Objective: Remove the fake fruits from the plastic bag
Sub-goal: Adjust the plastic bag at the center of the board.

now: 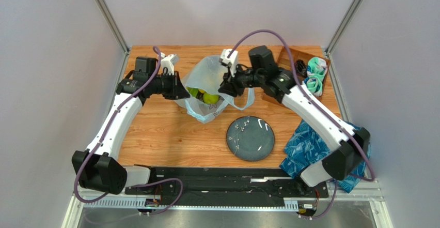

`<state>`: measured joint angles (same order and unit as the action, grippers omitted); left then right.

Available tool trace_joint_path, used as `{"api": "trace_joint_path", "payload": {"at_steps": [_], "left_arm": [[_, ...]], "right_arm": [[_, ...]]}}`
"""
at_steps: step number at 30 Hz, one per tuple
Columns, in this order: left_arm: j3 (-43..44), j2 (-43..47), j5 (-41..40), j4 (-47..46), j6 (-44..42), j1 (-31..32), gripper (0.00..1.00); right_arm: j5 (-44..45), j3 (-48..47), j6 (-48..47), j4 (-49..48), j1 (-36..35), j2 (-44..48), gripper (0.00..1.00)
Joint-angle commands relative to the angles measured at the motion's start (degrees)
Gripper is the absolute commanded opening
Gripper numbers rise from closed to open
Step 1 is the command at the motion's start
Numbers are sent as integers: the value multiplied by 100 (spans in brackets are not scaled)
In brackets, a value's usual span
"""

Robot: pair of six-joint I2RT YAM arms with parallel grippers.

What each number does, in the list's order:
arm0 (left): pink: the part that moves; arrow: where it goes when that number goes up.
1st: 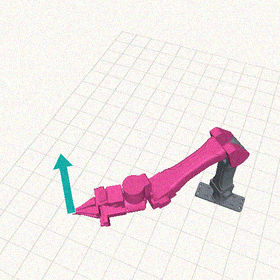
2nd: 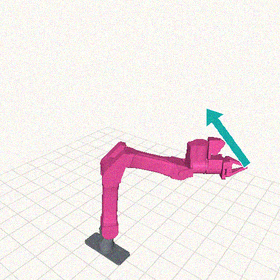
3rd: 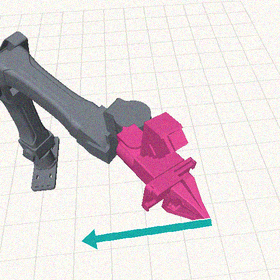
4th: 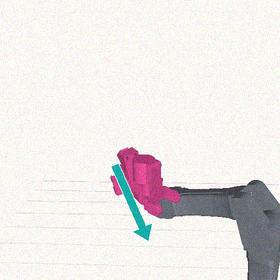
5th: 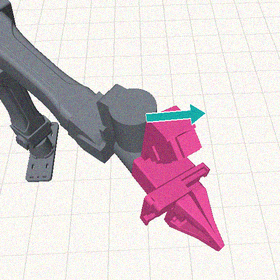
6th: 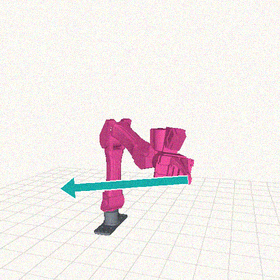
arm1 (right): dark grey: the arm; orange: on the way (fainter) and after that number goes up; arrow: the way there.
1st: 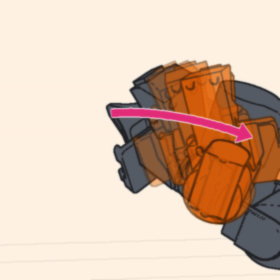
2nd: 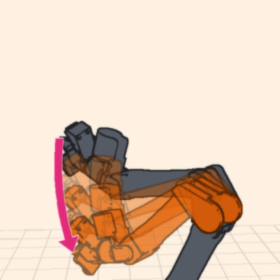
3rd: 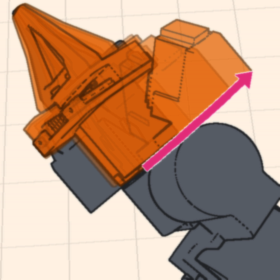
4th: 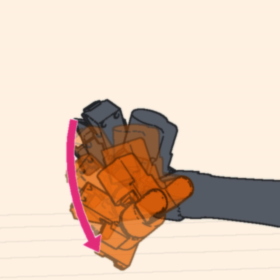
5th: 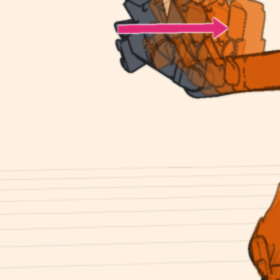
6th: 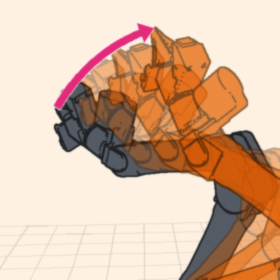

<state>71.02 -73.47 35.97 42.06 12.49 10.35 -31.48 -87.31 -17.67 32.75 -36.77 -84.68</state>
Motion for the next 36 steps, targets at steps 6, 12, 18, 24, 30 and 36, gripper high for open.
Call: {"api": "trace_joint_path", "payload": {"at_steps": [6, 12, 18, 24, 30, 36], "left_arm": [[140, 52, 349, 65, -53, -7, 0], [-45, 377, 578, 56, -194, -7, 0], [437, 62, 210, 214, -660, -15, 0], [1090, -414, 7, 574, -371, -15, 96], [143, -246, 15, 681, 428, -15, 99], [-616, -614, 578, -119, 1343, -15, 99]], "right_arm": [[483, -1173, -1071, 626, -172, -1857, 20], [1301, -1386, -1493, 1023, 56, -2543, 16], [2154, -2174, -1362, 478, 504, -3456, 21], [3447, -3152, -1046, 223, 706, -3899, 38], [2456, -2555, -747, 477, 768, -3047, 52], [2084, -2361, -764, 540, 751, -2510, 61]]}}
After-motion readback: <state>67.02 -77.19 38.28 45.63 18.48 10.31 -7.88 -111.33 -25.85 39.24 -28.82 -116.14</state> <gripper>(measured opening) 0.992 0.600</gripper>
